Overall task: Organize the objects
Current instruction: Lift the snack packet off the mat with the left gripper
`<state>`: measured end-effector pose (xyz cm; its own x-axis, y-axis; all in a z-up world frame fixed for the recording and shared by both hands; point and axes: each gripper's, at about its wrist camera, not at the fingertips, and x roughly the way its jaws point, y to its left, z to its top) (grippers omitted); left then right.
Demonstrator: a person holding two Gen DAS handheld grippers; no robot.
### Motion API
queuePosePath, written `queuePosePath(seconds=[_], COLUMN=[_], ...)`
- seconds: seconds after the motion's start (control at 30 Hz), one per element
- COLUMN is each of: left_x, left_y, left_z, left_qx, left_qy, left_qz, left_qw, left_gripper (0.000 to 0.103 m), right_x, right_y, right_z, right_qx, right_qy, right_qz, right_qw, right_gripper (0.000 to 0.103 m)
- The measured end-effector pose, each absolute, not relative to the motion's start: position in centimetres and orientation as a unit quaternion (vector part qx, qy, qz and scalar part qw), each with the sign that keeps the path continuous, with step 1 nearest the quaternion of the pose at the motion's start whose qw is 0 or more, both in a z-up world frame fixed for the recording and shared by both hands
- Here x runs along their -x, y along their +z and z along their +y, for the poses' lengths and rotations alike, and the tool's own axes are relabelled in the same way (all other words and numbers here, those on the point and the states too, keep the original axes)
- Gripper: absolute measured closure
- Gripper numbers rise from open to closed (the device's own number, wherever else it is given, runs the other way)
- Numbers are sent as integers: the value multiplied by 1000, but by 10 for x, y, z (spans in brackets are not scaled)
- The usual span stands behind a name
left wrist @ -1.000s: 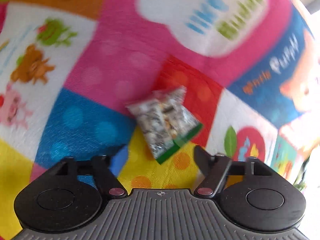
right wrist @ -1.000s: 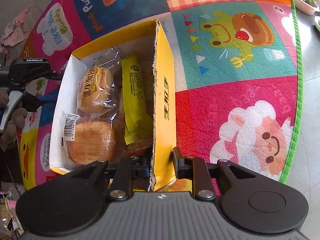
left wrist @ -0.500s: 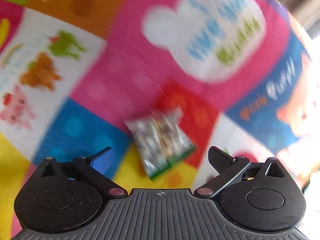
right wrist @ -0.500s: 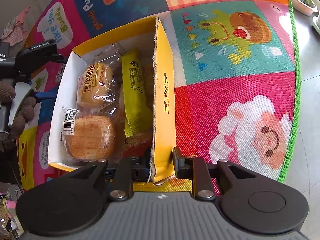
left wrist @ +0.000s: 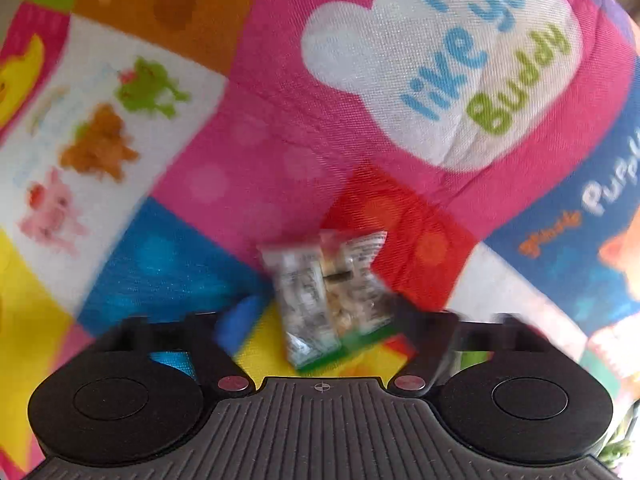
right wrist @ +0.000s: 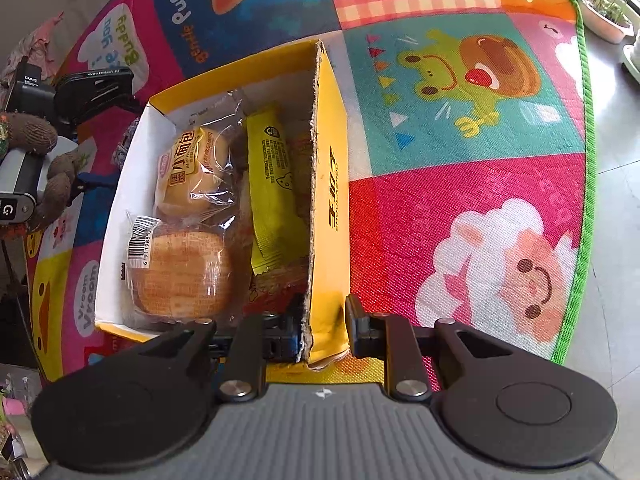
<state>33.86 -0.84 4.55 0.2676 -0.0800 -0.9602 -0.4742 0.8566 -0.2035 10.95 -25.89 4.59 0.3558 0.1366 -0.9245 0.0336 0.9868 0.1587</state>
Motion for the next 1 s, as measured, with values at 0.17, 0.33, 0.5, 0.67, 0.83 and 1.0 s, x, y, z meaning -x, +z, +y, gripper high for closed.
queuePosePath(seconds=[0.17,0.33,0.5,0.67,0.83,1.0], left_x=[-308,-234,-147,-115,-109,-100], left_y=[59,109,168,201,217,216], left_z=[12,16,17,15,-12,-31], left_qx=[219,142,100,121,56,44], left_qy=[87,6,-68,-96,-152,-173], left_qz=[616,644,671,661,649,669], left_qw=[751,752,732,734,743,721], left_gripper=[57,59,59,59,59,59], right_x=[-110,-110,-113,-117,-105,-97], right_y=[49,54,59,58,70,76], right_z=[-256,-256,-255,-257,-264,-276], right_qx=[-58,-62,-61,-65,-105,-143], right_qy=[44,58,62,26,32,28], right_qz=[568,582,593,602,589,578], right_qw=[820,809,800,795,801,803], right_gripper=[82,82,82,85,85,85])
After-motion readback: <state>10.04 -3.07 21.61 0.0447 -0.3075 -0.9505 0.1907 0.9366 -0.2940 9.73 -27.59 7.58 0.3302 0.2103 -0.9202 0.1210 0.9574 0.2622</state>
